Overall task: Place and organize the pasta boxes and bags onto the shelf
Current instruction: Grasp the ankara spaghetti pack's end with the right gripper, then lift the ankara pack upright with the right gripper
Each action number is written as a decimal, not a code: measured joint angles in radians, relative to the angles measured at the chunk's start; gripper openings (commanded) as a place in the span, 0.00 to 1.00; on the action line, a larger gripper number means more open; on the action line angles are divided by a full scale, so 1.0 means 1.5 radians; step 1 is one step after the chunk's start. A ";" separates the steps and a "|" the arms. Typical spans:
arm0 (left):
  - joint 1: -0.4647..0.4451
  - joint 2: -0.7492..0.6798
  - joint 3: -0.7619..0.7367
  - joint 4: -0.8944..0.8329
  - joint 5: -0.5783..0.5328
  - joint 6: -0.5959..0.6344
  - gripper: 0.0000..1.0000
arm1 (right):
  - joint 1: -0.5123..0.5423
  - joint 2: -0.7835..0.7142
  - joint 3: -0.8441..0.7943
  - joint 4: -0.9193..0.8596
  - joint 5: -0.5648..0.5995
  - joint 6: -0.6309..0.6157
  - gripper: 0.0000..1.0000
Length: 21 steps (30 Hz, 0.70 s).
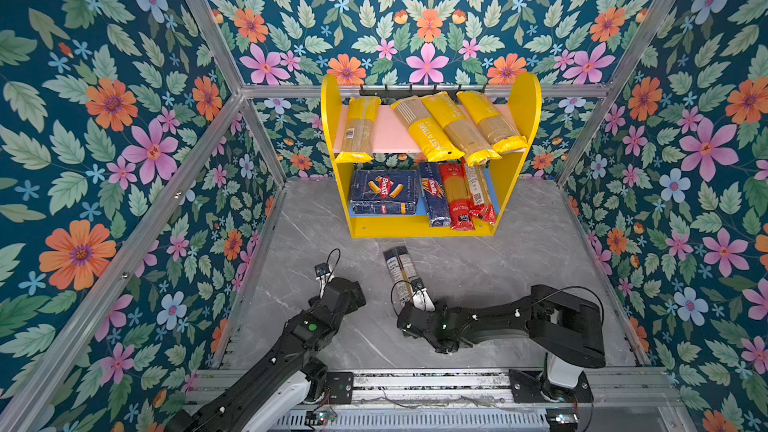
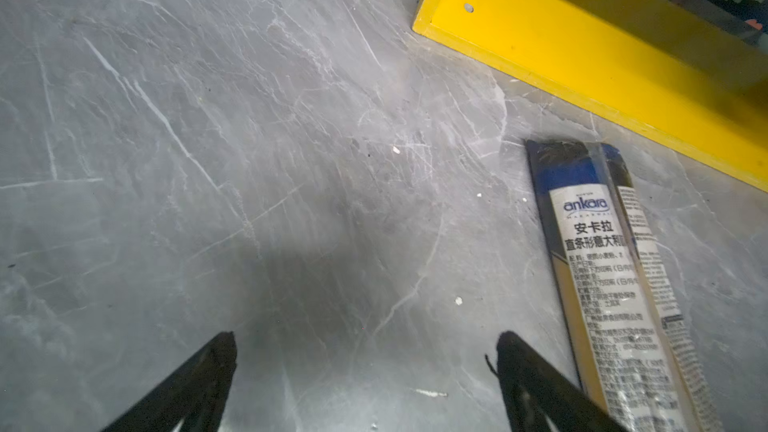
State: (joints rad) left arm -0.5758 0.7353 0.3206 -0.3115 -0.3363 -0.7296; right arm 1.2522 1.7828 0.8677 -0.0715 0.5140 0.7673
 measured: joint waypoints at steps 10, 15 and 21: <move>-0.005 0.003 0.002 0.018 0.003 0.003 0.99 | -0.012 0.013 -0.010 0.070 -0.006 -0.065 0.99; -0.007 0.002 0.000 0.018 0.004 0.003 0.99 | -0.012 0.038 -0.007 0.109 0.018 -0.070 0.87; -0.007 -0.001 0.006 0.010 0.000 0.003 0.99 | -0.013 0.046 -0.017 0.132 0.033 -0.043 0.41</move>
State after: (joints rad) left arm -0.5869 0.7341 0.3290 -0.2958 -0.3363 -0.7254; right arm 1.2320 1.8519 0.8425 0.1265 0.5640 0.7025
